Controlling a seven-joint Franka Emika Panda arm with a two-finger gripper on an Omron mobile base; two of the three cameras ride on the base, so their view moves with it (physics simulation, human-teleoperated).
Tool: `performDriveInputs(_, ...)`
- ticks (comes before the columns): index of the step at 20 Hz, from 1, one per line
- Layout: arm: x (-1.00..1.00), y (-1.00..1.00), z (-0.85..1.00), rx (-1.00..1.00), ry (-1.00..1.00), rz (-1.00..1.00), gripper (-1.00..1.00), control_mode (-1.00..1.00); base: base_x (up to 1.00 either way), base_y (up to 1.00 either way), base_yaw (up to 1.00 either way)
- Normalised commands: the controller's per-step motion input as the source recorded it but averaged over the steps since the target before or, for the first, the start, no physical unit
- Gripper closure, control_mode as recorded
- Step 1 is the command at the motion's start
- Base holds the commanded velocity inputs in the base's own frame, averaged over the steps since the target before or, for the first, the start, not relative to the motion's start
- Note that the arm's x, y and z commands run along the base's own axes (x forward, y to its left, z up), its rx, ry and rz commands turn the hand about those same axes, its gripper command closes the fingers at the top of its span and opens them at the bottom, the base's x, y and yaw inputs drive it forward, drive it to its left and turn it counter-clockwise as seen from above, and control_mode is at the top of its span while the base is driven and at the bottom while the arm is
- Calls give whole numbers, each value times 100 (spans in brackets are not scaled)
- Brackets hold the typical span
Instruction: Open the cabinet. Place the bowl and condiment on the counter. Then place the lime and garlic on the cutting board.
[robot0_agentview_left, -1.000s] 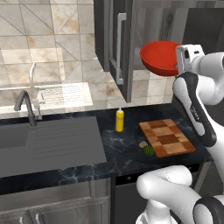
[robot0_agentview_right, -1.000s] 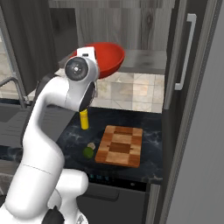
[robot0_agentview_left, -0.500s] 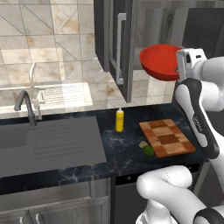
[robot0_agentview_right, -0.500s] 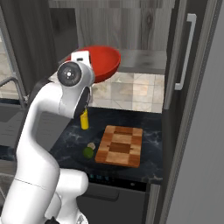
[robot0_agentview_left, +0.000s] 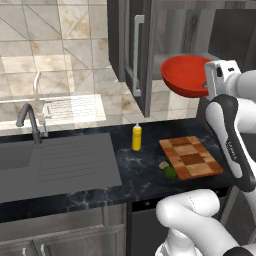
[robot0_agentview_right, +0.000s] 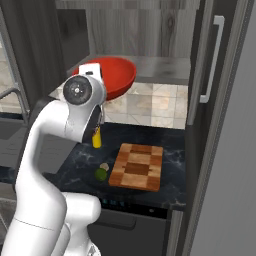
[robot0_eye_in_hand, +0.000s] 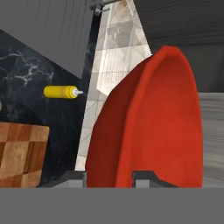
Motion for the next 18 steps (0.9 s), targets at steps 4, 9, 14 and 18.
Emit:
performDriveInputs(4,-2,0,-12,0,0,2,100,-100,0,0,0)
performDriveInputs(9,0,3,-18,0,1,13,100,-100,0,0,0)
performDriveInputs(14,0,4,-20,0,2,16,100,-100,0,0,0)
performDriveInputs(18,0,4,-22,0,3,16,100,-100,0,0,0)
